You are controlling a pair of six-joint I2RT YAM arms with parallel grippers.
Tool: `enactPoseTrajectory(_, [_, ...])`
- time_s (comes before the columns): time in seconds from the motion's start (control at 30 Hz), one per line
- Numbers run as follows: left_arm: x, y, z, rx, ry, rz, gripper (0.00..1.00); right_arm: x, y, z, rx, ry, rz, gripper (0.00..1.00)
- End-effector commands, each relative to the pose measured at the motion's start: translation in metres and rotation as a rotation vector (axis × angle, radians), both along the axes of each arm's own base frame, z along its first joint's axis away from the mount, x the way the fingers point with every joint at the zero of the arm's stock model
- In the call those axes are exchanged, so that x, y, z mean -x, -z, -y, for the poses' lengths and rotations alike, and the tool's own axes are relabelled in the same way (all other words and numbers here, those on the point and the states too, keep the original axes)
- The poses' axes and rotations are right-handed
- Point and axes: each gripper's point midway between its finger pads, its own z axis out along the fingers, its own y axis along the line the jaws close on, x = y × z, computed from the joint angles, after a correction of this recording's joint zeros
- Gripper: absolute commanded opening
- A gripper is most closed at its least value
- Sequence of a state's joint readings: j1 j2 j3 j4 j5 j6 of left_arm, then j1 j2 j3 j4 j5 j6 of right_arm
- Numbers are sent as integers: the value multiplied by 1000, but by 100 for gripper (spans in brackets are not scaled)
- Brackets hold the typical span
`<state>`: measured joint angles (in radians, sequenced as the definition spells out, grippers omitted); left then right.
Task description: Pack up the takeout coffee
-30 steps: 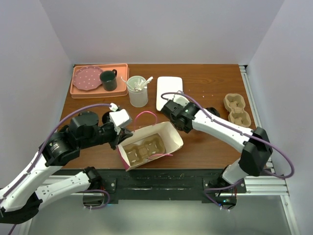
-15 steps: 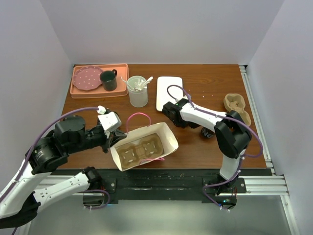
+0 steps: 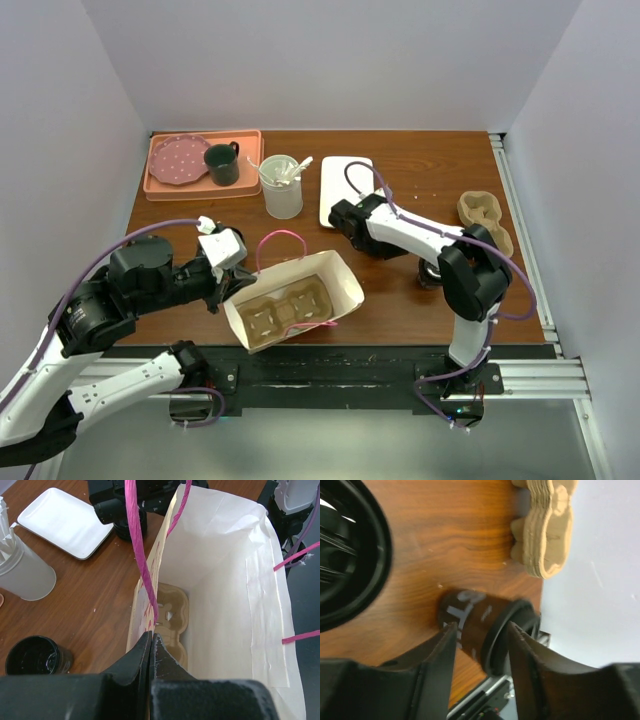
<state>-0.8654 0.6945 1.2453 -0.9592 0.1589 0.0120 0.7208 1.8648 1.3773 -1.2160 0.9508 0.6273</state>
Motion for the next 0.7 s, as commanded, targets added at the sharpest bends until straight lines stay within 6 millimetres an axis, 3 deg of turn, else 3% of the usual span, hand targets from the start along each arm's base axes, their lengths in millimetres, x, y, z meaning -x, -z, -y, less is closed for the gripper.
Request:
enactPoseTrajectory(0.0, [-9,-12,3,21,-5,72,2,-8,-23,-25,-205,17,89,57])
enactPoseTrajectory(0.1, [-18,-9,7,8,-8,116,2,-10,-35,-45,-366,-33,103,74])
enactPoseTrajectory(0.2, [-26,-9,16,21,-1,147,3,1,-52,-46,-472,11,155,75])
enactPoseTrajectory(0.4, [-29,-6,38,67,57,140,4,38,-82,-15,-633,203,249,75])
enactPoseTrajectory(0.53, [-33,2,47,74,72,142,5,47,-85,25,-695,319,294,75])
enactPoseTrajectory(0.67, [-35,4,53,68,90,141,5,55,-77,45,-725,384,280,80])
